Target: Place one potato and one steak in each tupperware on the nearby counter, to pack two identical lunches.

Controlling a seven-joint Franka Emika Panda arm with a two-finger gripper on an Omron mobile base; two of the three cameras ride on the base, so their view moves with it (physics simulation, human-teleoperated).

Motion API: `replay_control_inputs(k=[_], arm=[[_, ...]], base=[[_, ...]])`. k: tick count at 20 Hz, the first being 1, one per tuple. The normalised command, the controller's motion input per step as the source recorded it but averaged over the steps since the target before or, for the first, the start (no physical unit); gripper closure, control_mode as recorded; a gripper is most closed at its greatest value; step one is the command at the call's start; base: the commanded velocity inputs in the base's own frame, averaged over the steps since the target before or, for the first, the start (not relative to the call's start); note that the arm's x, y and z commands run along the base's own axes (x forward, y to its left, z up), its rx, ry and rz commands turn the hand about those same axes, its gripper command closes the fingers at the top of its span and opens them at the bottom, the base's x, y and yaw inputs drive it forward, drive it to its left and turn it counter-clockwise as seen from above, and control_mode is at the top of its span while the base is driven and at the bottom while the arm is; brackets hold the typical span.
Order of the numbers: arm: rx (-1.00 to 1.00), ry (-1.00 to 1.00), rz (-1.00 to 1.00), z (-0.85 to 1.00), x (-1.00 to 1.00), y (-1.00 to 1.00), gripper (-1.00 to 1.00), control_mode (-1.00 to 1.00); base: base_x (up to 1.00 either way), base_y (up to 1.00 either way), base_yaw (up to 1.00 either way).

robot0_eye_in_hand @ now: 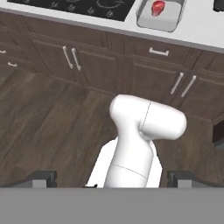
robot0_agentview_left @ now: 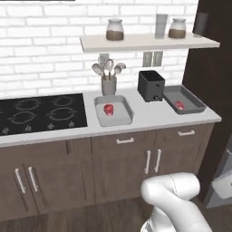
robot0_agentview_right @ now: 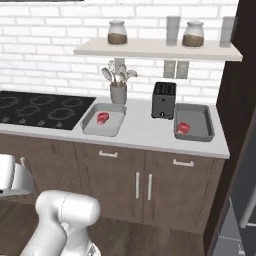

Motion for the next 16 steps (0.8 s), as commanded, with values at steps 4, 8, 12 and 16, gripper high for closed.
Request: replay_control_inputs(k=[4, 8, 12, 16], arm=[[0.00, 0.00, 0.00, 0.00, 0.00, 0.00, -1.00, 1.00], [0.00, 0.00, 0.00, 0.00, 0.00, 0.00, -1.00, 1.00], [0.00, 0.00, 0.00, 0.00, 0.00, 0.00, -1.00, 1.00], [0.00, 0.00, 0.00, 0.00, 0.00, 0.00, -1.00, 1.00]], base=[[-0.74, -0.04, 0.09], [-0.84, -0.05, 0.02], [-0.13, -0.43, 0.00], [0.00, -0.92, 0.01]])
